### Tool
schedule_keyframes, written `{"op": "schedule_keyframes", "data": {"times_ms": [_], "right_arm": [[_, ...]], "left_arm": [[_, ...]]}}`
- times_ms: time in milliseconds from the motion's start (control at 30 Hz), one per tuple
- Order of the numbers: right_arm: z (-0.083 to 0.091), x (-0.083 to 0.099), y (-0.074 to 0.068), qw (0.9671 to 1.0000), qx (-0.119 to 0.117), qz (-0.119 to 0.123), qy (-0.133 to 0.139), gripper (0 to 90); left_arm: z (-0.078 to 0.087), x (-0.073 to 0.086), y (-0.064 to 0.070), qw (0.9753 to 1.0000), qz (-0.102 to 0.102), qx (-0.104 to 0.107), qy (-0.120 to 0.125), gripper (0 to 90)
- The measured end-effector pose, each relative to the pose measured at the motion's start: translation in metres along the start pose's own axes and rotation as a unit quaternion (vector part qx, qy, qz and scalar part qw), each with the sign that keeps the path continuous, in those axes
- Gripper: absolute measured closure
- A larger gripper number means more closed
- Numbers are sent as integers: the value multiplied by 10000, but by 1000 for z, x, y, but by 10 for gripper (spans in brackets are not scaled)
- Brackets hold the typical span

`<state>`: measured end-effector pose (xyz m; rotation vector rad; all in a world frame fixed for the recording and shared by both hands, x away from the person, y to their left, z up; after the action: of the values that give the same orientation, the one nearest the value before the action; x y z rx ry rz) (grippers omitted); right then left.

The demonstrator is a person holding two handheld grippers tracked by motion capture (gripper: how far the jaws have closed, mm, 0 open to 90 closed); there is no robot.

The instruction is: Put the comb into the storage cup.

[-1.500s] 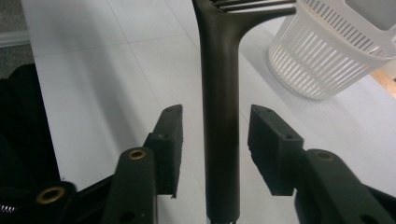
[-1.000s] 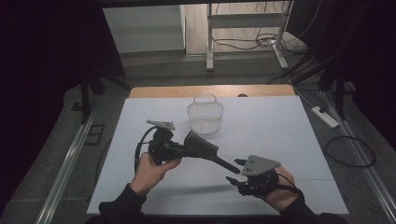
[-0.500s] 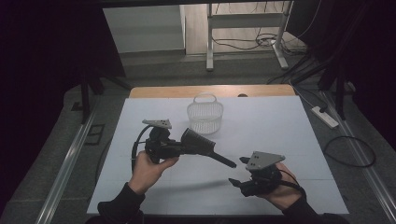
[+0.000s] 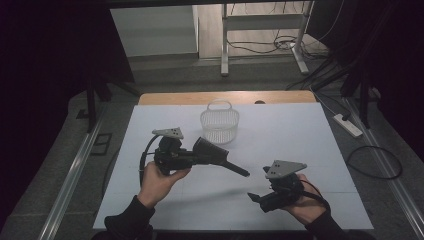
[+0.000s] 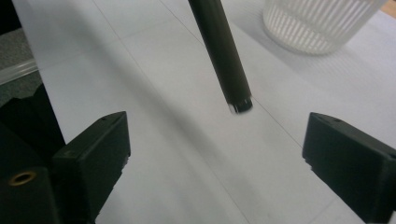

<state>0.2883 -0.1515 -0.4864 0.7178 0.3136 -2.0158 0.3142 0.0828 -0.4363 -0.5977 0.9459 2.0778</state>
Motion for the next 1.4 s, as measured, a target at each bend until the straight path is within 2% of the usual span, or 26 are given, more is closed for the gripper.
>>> {"op": "schedule_keyframes", "data": {"times_ms": [267,433,767,900,1067,1400], "right_arm": [[4,12,11,9995,75,-286,-70,23],[7,19,14,9992,137,-351,-106,18],[12,33,19,9981,206,-539,-216,6],[15,39,22,9969,303,-685,-240,0],[19,47,23,9957,241,-864,-247,0],[30,67,29,9927,429,-1080,-315,0]], "left_arm": [[5,0,-3,9998,-86,-198,34,833],[7,-1,-5,9994,-146,-307,21,833],[19,-3,-14,9987,-84,-478,167,833],[24,-3,-18,9983,-44,-531,244,832],[32,-5,-25,9979,7,-561,329,832],[45,-12,-34,9969,64,-675,394,832]]}}
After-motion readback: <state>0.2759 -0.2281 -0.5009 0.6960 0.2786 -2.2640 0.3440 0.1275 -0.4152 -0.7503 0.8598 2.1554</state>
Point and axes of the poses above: each handheld gripper's, and its own axes: z roughly backward along the jaws, x roughly out of its underside, y roughly to its right, the point moved 7 cm from there along -z, roughly forward along the jaws, and after that the axes turned 10 degrees about -y, right-handed, at the moved point
